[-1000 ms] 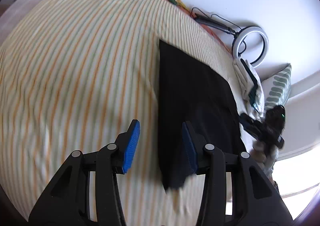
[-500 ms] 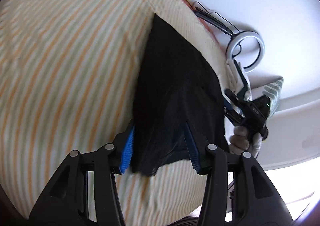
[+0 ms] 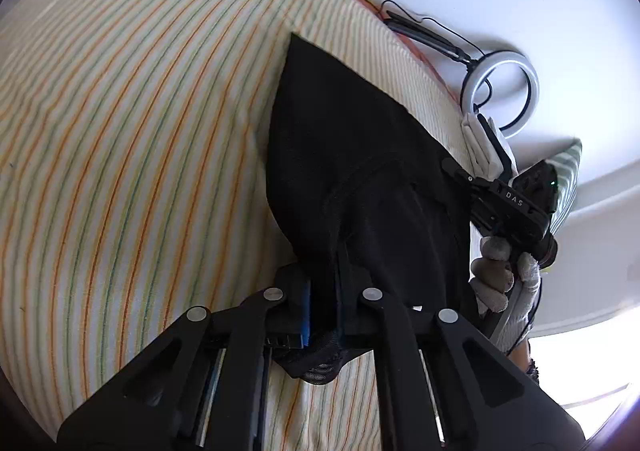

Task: Fold small clothes
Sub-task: 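Grasp the folded black bundle with the left tool while the right tool grips its other side, then lift the black bundle with both tools and carry it onto the white clothes pile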

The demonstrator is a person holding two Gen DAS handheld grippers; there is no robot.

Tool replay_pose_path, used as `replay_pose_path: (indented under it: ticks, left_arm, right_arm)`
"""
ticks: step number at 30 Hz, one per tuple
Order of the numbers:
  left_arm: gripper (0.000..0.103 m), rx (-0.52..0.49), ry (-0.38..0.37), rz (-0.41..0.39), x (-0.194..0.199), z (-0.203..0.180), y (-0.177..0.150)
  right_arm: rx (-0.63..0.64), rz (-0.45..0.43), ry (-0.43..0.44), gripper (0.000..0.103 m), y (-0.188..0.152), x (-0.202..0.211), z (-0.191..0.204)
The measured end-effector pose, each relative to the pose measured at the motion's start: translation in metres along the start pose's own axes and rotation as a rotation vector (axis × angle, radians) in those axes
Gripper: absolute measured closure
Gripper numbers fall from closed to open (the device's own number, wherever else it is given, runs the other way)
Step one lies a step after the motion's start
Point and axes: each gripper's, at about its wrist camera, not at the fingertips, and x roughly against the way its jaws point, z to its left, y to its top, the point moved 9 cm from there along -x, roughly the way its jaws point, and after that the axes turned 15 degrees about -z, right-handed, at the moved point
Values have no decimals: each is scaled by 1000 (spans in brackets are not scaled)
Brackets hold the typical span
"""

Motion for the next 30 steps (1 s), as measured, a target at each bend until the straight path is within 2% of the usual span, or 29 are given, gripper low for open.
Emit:
replay_pose_path:
  ticks: [3, 7, 17, 24, 30]
  left_arm:
    - [97, -54, -10, -26, 7, -13, 2]
    - [98, -87, -29, -55, 18, -28, 6]
    - [98, -170, -107, -71, 22, -89, 2]
    - [98, -224, -184, -68, 1, -154, -5]
    - [98, -276, -252, -74, -31, -224, -1]
  right_arm:
    - [113, -31, -33, 99, 3, 9, 16]
    - [186, -68, -64, 100, 10, 25, 34]
    - [247, -129, -76, 100, 32, 71, 60]
    - [297, -171, -130, 100, 63, 116, 50]
    - [312, -234, -186, 100, 106, 162, 20]
